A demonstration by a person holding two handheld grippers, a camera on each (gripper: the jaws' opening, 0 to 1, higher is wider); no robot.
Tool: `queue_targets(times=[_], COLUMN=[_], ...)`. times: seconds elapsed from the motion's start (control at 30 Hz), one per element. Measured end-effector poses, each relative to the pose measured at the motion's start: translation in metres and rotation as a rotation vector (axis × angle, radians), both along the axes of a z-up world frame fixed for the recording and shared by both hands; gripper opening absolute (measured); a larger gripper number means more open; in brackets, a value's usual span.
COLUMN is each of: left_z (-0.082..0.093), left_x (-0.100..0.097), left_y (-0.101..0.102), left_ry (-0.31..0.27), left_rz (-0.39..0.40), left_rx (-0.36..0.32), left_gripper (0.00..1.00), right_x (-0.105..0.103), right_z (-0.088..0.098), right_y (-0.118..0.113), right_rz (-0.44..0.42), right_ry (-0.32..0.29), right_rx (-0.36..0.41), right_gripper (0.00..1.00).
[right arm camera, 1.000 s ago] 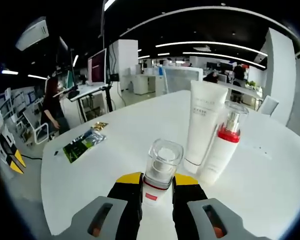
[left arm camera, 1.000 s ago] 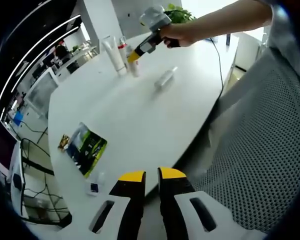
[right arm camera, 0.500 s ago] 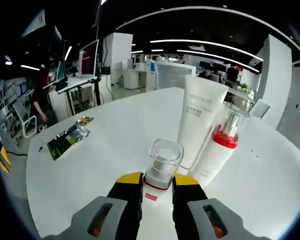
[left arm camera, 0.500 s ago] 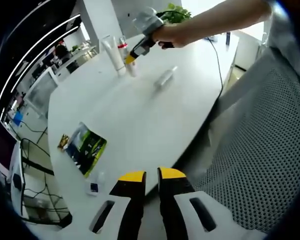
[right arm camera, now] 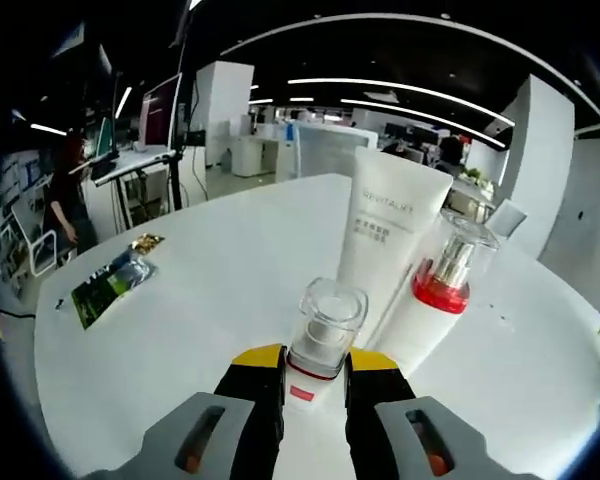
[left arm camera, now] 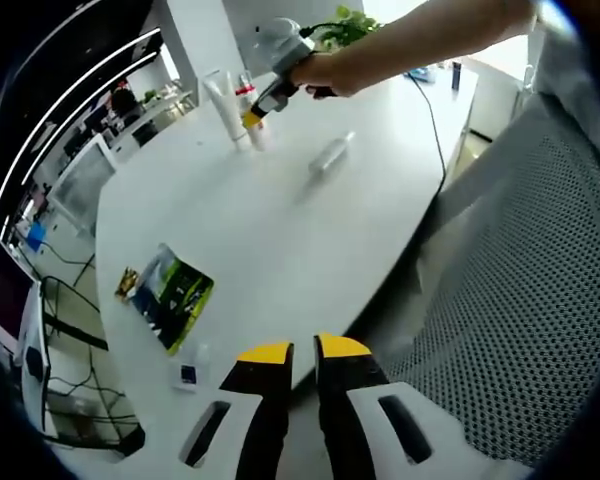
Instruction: Arrange the skincare products in the storage area until every visible bottle or jar stands upright without overlapping.
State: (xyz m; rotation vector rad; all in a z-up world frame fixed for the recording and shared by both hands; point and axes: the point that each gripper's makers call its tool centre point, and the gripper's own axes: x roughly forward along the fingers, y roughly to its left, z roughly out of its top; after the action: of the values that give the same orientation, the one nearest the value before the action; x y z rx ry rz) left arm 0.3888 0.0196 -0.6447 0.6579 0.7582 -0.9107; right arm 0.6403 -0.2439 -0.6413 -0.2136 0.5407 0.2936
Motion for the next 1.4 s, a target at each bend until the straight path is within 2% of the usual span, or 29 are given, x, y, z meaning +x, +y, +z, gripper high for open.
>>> queue_targets(times=[0.5,0.73,0.93,1.03,1.33,1.4], left_z=[-0.001,-0.001,-0.002,-0.002,-0.002,-0.003], left_x=[0.0,0.0,0.0,0.0,-0.001,-0.002], left_y=[0.001,0.002,0.002,0.002,0.001,0.002], left_ry=[0.007,0.007,0.009,0.009,0.01,0.011], left_rz=[-0.001,0.003,0.002,0.002,-0.001,-0.002], left_rx=[0.003,0.005,0.007,0.006,0.008,0.011], left_gripper=[0.07,0.07,0.07,0.07,0.07,0.06], right_x=[0.017,0.022,0.024,0.023,0.007,0.004], right_z=[-0.009,-0.009,-0.008,-0.011,-0.022,-0.027], right_y=[-0.003,-0.008,-0.008,-0.01,-0.015,-0.016], right_rz=[-0.048,-0.077,-0.089,-0.102,-0.077,-0.065], right_ry=[0.003,-0.03,-0.024,-0.009,0.014,0.038], right_rx=[-0.021,-0.051,-0.029,-0.002,0.018,-0.002], right_gripper=[0.16,0.16,0.19,0.29,0.26,0.23])
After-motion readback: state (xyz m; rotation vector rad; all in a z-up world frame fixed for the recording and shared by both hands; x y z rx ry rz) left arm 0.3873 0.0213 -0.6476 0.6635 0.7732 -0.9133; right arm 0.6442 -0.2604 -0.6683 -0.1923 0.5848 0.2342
